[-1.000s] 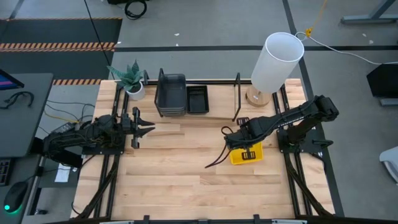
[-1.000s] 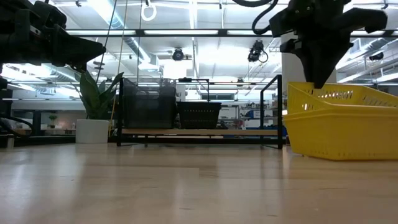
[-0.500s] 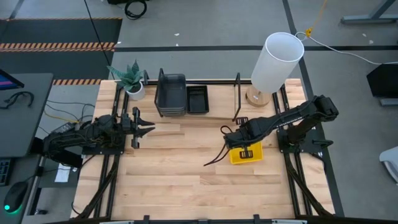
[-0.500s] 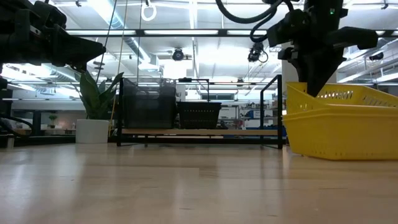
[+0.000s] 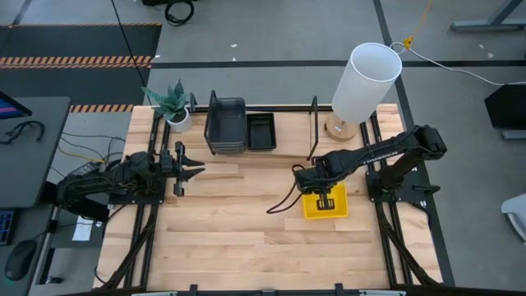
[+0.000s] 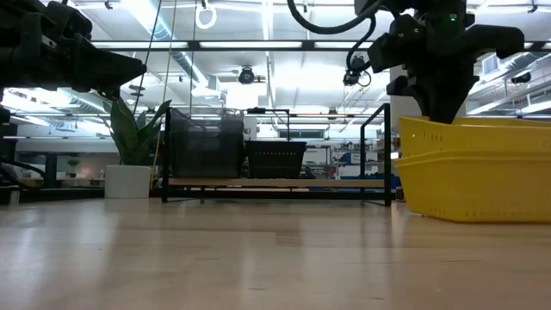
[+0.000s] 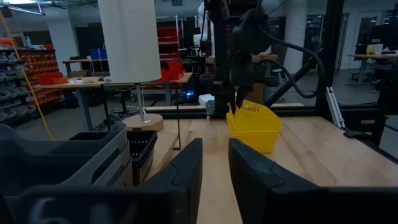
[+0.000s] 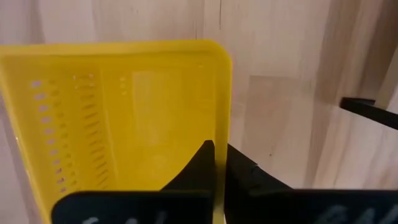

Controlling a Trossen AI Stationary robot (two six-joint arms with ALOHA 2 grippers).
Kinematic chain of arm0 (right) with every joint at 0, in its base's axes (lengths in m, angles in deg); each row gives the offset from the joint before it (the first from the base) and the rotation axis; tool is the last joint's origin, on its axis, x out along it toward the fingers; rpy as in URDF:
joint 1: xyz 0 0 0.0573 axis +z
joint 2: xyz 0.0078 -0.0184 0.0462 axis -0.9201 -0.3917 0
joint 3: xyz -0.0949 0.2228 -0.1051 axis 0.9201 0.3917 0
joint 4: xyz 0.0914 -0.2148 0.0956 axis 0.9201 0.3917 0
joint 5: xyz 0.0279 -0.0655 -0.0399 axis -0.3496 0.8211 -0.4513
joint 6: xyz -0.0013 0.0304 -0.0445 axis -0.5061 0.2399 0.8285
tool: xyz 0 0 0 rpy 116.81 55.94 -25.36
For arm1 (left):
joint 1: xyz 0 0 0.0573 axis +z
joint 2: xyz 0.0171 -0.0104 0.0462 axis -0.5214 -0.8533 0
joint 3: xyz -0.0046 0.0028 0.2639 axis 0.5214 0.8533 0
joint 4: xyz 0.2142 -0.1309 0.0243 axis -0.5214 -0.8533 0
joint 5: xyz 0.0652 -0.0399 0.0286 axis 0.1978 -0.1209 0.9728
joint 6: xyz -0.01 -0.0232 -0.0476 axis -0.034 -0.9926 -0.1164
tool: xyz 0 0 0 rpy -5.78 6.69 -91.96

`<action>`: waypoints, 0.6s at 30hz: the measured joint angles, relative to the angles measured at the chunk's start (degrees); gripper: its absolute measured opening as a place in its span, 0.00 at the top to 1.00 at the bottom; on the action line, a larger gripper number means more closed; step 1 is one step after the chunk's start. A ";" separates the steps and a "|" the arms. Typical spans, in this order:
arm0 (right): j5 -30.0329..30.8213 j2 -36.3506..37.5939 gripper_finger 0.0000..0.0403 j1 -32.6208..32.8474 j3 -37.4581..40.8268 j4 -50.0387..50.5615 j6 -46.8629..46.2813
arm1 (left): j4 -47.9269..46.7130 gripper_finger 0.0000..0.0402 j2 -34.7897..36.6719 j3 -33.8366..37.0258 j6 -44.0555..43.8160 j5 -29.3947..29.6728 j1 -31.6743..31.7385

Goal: Stack baskets on shelf by color
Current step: Stack the right yellow basket on the left yellow baskets

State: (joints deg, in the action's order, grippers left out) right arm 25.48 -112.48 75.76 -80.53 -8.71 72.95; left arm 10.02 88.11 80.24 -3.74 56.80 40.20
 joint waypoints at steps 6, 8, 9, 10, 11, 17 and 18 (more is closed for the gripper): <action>-2.47 0.04 0.96 -0.37 1.74 -4.24 -0.20 | 0.00 0.78 0.00 0.00 -0.02 -0.02 0.00; -2.50 0.04 0.94 -0.37 2.42 -5.34 -0.22 | 0.00 0.79 0.00 0.00 -0.02 0.00 0.00; -2.46 0.04 0.93 -0.37 2.60 -5.58 -0.23 | 0.00 0.79 0.00 0.00 -0.02 0.00 0.00; -2.30 0.04 0.92 -0.37 2.73 -5.77 -0.50 | 0.00 0.80 0.00 0.00 0.00 0.00 0.00; -2.05 0.04 0.91 -0.38 2.75 -5.87 -1.20 | 0.01 0.80 0.00 0.00 -0.02 -0.02 0.00; -1.91 0.04 0.86 -0.37 2.73 -6.83 -3.23 | 0.00 0.79 0.00 0.00 -0.02 -0.01 0.00; -1.87 0.04 0.85 -0.37 2.74 -6.81 -3.23 | 0.00 0.78 0.00 0.00 -0.02 -0.01 0.00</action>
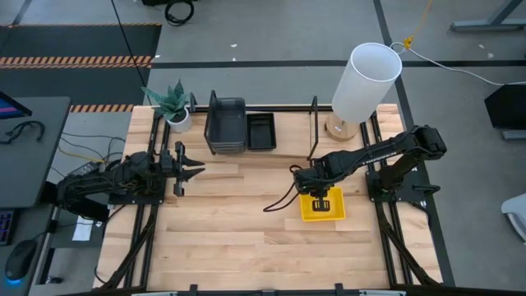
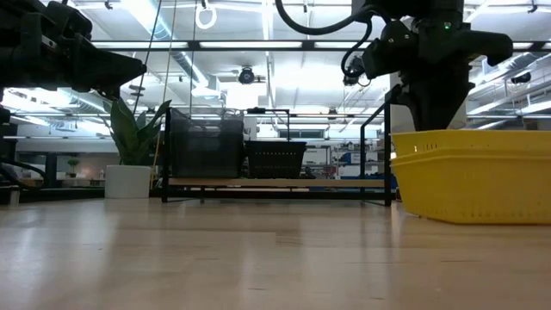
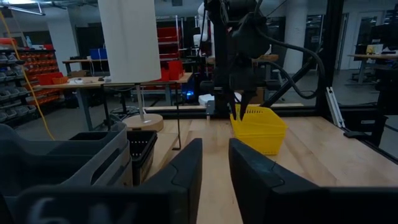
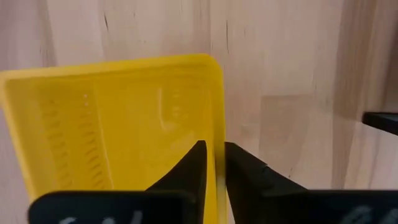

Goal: Stack baskets on shelf by color
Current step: Stack the right yellow basket on the left yellow baskets, then put the stacked yellow baskets on the shelf

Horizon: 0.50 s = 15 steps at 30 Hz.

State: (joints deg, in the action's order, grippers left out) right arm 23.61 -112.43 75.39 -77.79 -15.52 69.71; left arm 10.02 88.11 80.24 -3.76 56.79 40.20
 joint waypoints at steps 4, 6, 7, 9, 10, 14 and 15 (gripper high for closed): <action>0.03 0.00 0.81 -0.02 -0.01 0.21 -1.20 | 0.01 0.78 0.00 0.00 0.00 0.01 0.00; 0.05 0.00 0.80 -0.02 -0.01 1.30 -2.14 | 0.00 0.79 0.00 0.00 0.00 -0.01 0.00; 0.05 0.00 0.79 -0.02 -0.01 1.90 -2.67 | 0.00 0.79 0.00 0.00 0.01 0.01 0.00; 0.03 0.00 0.78 -0.02 -0.01 3.30 -3.75 | 0.00 0.80 0.00 0.00 0.02 0.00 0.00; 0.03 0.00 0.77 -0.02 -0.01 4.08 -4.43 | 0.00 0.80 0.01 0.00 0.00 0.00 0.00; -0.26 0.00 0.75 -0.02 -0.01 5.82 -7.22 | 0.00 0.79 0.00 0.00 0.00 -0.01 0.00; -0.95 0.00 0.74 -0.02 -0.01 5.78 -7.94 | 0.00 0.79 0.00 0.00 0.00 0.01 0.00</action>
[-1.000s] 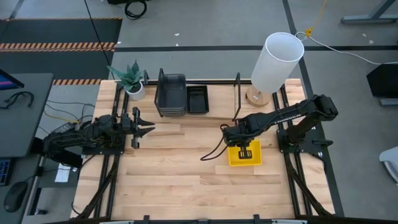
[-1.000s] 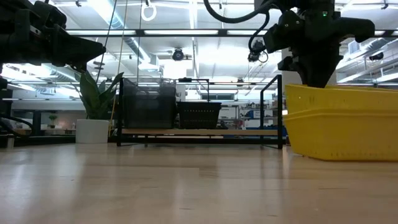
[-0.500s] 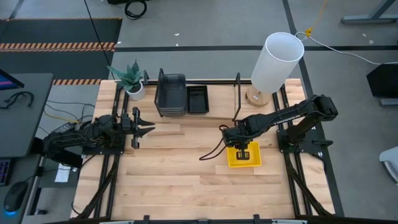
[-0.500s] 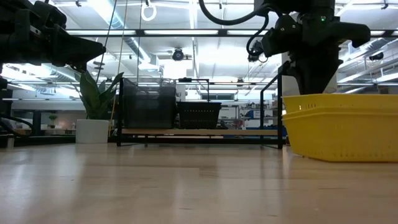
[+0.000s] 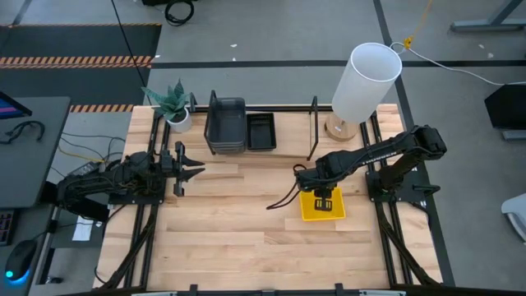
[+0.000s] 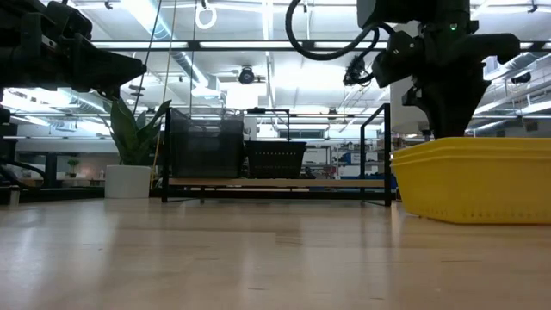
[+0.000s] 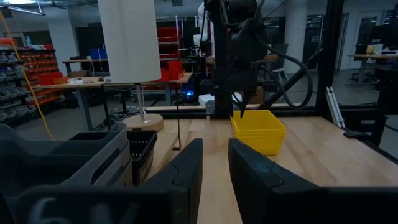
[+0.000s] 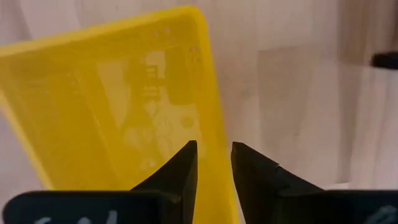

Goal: Stack baskets on shelf by color
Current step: Put the stacked yellow baskets on the shelf

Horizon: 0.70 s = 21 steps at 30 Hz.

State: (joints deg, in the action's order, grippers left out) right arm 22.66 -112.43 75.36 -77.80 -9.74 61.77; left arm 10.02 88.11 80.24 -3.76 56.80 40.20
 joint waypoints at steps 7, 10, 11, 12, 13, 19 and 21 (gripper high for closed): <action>-8.06 0.00 0.74 0.67 -2.91 7.75 -6.95 | 0.00 0.78 0.00 0.00 0.01 -0.01 0.00; -7.79 0.00 0.74 1.59 -3.52 11.02 -8.70 | 0.00 0.80 0.00 0.00 0.00 -0.02 0.00; -7.42 0.00 0.74 2.06 -3.43 11.85 -7.55 | 0.00 0.80 0.00 0.00 0.00 0.00 0.00; -6.66 0.01 0.74 2.60 -3.18 12.68 -5.80 | 0.00 0.80 0.00 0.00 0.00 -0.02 0.00; -5.91 0.02 0.74 3.19 -2.84 13.56 -3.34 | 0.00 0.80 0.00 0.00 0.00 0.00 0.00; -5.95 0.02 0.77 7.22 -1.09 18.40 5.60 | 0.00 0.78 0.00 0.00 0.02 -0.02 0.00; -6.75 0.02 0.78 8.48 -1.09 18.47 11.29 | 0.00 0.78 0.00 0.00 0.00 0.00 0.00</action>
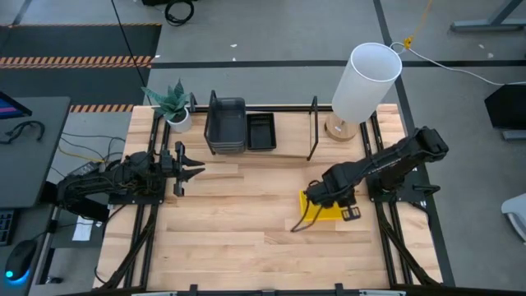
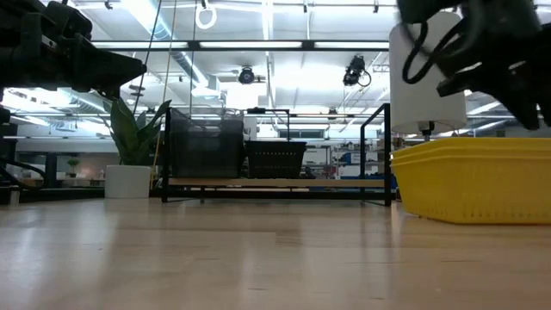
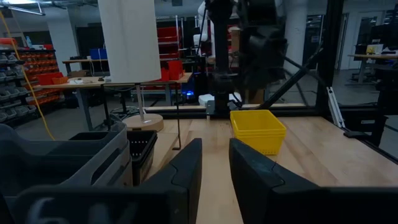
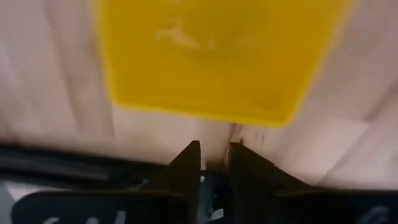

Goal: Stack baskets on shelf by color
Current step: Put the stacked yellow baskets on the shelf

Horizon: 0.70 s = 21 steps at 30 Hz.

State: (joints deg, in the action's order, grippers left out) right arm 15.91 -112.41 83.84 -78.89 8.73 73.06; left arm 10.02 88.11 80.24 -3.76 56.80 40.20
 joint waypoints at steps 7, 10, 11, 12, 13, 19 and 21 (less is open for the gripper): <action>0.18 0.00 0.79 4.19 -0.03 -1.60 -0.02 | 0.00 0.80 0.00 0.00 0.00 0.00 0.00; 1.63 -0.02 0.79 4.46 -1.17 -4.46 -6.26 | 0.00 0.80 0.00 0.00 0.00 0.00 0.00; 1.92 -0.02 0.79 4.44 -1.85 -5.76 -9.14 | 0.00 0.79 0.00 0.00 0.00 0.00 0.00; 2.18 -0.02 0.79 4.30 -2.69 -6.94 -12.39 | 0.00 0.79 0.02 0.00 0.00 0.00 0.00; 2.42 -0.02 0.79 3.92 -3.55 -8.23 -16.17 | 0.00 0.79 0.00 0.00 0.01 0.00 0.00; 3.95 -0.02 0.79 0.57 -5.41 -22.52 -44.64 | 0.00 0.78 0.02 0.00 0.00 0.00 0.00; 4.10 -0.02 0.78 0.09 -4.90 -27.00 -47.34 | 0.00 0.79 0.02 0.00 0.00 -0.02 0.00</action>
State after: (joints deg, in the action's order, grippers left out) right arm 20.02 -112.43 83.93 -83.80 -18.27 25.72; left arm 10.02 88.13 80.24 -3.76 56.78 40.20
